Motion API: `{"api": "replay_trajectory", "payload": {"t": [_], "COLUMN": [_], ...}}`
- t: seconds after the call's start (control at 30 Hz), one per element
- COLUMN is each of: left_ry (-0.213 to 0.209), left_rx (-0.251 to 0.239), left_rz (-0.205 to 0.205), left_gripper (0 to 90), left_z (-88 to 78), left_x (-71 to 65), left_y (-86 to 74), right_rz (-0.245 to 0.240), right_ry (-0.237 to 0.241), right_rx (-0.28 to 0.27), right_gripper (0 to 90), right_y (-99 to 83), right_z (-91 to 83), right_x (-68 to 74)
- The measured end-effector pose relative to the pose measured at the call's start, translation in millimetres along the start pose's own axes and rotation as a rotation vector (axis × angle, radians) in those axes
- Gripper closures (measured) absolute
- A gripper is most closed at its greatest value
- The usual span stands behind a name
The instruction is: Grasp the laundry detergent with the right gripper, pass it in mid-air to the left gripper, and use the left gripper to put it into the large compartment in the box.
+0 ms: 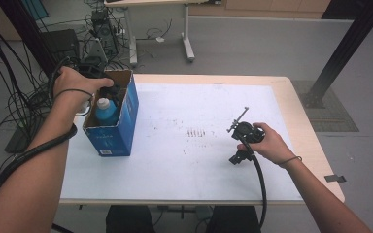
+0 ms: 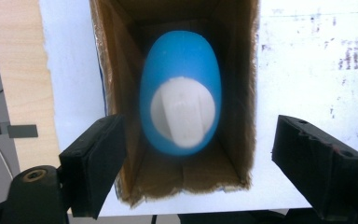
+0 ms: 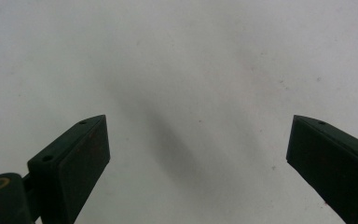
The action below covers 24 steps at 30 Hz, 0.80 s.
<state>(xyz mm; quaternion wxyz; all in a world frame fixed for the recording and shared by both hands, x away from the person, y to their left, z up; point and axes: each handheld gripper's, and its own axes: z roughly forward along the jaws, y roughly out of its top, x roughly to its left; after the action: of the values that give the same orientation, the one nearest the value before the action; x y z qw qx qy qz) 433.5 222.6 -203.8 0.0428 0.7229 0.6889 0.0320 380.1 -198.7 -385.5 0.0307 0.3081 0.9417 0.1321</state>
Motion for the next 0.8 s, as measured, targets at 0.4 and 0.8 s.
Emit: {"api": "replay_trajectory", "payload": {"t": [0.4, 0.8], "left_ry": [0.024, 0.035], "left_rx": [-0.051, -0.042], "left_rz": [0.037, 0.108], "left_gripper": [6.7, 5.5], "left_z": [-35.6, -51.7], "left_x": [-18.2, -42.8], "left_y": [-6.2, -17.0], "right_rz": [-0.001, 0.0], "right_ry": [-0.013, -0.019], "right_rx": [0.004, 0.01], "right_gripper": [6.0, 6.0], "right_y": [1.3, 3.9], "right_z": [-5.4, -11.2], "right_x": [-0.3, 0.5]}}
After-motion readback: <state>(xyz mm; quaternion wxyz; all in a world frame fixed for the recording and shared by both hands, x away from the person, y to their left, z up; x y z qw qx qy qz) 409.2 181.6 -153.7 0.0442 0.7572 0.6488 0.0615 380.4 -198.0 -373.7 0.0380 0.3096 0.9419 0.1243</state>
